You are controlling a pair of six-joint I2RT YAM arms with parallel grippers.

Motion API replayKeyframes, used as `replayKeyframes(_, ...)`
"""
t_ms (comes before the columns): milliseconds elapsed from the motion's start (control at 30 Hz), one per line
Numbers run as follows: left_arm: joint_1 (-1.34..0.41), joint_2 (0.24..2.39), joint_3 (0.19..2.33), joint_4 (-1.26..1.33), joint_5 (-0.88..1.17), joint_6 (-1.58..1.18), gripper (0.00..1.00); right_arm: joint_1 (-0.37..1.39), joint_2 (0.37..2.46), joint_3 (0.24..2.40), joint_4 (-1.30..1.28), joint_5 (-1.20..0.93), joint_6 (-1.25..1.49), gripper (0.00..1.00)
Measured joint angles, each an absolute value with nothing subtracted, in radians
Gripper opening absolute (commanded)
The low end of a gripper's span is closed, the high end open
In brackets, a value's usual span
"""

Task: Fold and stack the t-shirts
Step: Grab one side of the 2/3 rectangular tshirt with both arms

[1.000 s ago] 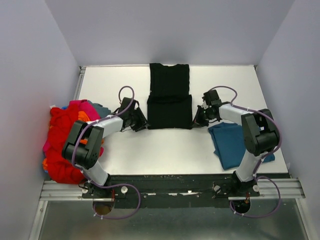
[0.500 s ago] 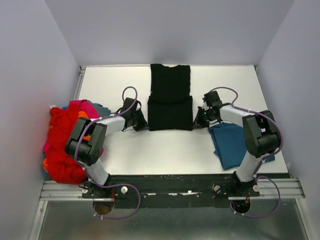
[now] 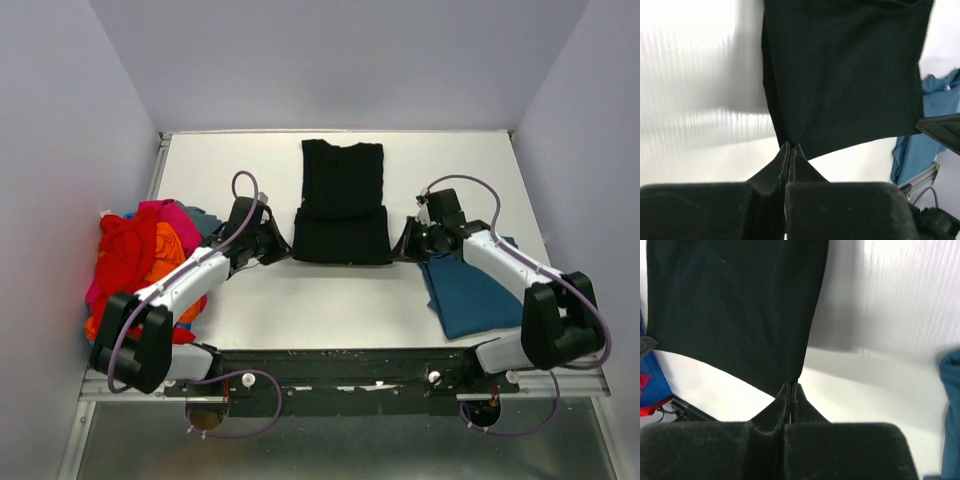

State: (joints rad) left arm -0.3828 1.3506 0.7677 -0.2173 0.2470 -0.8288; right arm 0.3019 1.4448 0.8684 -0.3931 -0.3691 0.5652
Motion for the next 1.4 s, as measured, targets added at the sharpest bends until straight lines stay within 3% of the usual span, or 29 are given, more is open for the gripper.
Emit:
replayKeyframes(300, -0.467, 1.215, 0.650, -0.296, 0.262, -0.850, 0.00, 0.316, 1.248, 0.702, -0.456, -0.434, 0.564, 0.01)
replayKeyframes(533, -0.499, 1.066, 0.642, -0.366, 0.273, -0.884, 0.00, 0.323, 1.060, 0.705, -0.546, -0.439, 0.565, 0.01)
replayKeyframes(833, -0.546, 1.090, 0.517, -0.303, 0.297, -0.931, 0.08, 0.323, 1.089, 0.577, -0.529, -0.445, 0.583, 0.04)
replayKeyframes(967, -0.596, 1.114, 0.434, -0.294, 0.300, -0.966, 0.27, 0.327, 1.093, 0.498, -0.529, -0.443, 0.587, 0.07)
replayKeyframes(1167, -0.654, 1.114, 0.389, -0.273, 0.300, -1.024, 0.63, 0.335, 1.128, 0.450, -0.518, -0.437, 0.593, 0.14)
replayKeyframes(1267, -0.672, 1.102, 0.390, -0.255, 0.298, -1.048, 0.68, 0.340, 1.132, 0.450, -0.517, -0.435, 0.594, 0.14)
replayKeyframes(1400, -0.695, 1.098, 0.390, -0.238, 0.291, -1.071, 0.65, 0.341, 1.134, 0.450, -0.517, -0.434, 0.594, 0.14)
